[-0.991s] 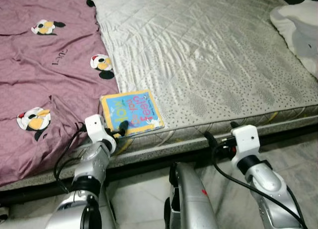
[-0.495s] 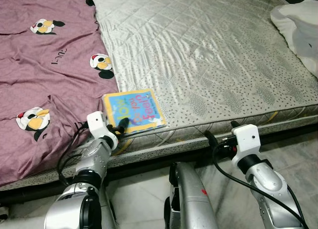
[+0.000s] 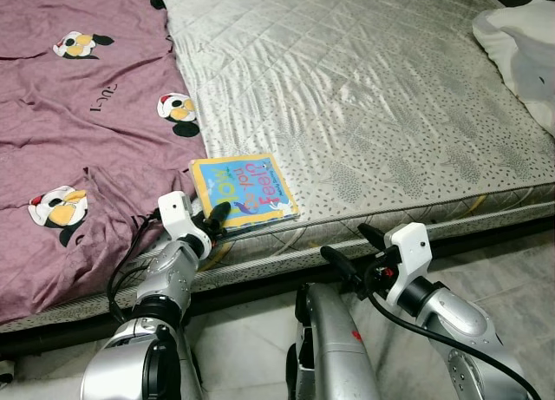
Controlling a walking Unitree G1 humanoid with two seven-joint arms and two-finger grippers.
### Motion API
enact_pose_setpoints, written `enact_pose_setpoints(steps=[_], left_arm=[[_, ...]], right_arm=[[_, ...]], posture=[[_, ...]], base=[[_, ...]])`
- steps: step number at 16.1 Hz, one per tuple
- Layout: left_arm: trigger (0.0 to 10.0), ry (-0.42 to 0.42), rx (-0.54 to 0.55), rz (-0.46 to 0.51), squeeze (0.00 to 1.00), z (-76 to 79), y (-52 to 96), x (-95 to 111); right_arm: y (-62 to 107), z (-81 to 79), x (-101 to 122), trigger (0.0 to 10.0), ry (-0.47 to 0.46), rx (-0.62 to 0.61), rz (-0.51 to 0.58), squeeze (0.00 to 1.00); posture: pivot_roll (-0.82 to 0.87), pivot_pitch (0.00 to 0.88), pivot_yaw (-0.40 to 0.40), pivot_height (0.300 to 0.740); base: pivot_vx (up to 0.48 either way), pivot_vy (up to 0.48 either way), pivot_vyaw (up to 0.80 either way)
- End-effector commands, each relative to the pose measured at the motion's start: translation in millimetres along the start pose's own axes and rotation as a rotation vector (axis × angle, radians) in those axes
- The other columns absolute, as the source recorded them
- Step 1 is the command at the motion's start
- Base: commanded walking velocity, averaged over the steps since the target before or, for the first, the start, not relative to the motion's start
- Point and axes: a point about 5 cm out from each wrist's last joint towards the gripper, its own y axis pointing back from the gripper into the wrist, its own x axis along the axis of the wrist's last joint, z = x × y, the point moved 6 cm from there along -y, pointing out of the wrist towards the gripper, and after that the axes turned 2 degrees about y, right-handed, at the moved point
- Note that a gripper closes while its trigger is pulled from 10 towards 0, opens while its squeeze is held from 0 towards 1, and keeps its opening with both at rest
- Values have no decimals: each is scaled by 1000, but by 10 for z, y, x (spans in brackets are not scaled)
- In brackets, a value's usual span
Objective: Clean up the room
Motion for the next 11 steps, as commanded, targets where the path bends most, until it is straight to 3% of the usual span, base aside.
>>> enact_pose_setpoints(steps=[1, 5, 8, 11], left_arm=[[0, -12, -3, -3, 0, 33, -15, 6], [0, -43, -18, 82, 0, 86, -20, 232], [0, -157, -55, 183, 0, 191, 55, 508], [0, -289, -25, 266, 0, 161, 198, 692]], right_arm=[[12, 29, -34, 10000, 5, -11, -15, 0], [-46, 125, -32, 10000, 27, -113, 3, 0], [-99, 161, -26, 10000, 29, -166, 23, 0], [-149, 154, -47, 10000, 23, -187, 32, 0]], posture=[[-165, 167, -107, 557], [-122, 170, -83, 557], [-86, 160, -72, 557], [-68, 149, -60, 557]], base=[[0, 0, 0], [0, 0, 0], [0, 0, 0], [0, 0, 0]])
